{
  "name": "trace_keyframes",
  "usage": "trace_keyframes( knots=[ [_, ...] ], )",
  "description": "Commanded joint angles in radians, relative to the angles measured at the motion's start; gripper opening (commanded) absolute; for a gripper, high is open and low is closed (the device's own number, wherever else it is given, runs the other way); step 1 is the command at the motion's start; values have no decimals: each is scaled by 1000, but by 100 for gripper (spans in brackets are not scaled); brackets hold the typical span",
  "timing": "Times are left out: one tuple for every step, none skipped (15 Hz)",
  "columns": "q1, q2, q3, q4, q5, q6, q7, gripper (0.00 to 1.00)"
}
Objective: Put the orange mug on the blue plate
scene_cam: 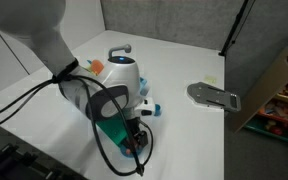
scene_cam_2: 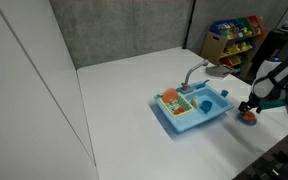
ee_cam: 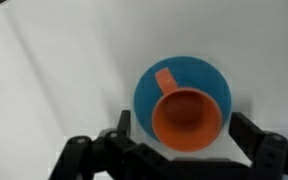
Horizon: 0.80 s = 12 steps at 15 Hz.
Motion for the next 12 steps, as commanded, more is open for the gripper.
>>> trace_keyframes(
  knots=[
    [9,-49,-2,-7,19,-26,-18,100],
    [18,-57,-7,-5,16,-37,-12,100],
    [24,-68,-8,-6,15,-43,-9,100],
    [31,-82,-6,-7,15,-51,-8,100],
    [35,-93,-4,-8,15,-56,-7,100],
    [38,-105,2,-10,16,-60,-9,100],
    [40,-118,9,-12,17,-66,-14,100],
    [46,-132,13,-17,17,-70,-14,100],
    [54,-145,15,-21,16,-76,-11,100],
    [64,-161,16,-26,13,-81,-8,100],
    [73,-173,18,-30,11,-85,-5,100],
    [81,-187,20,-34,10,-90,-4,100]
  ],
)
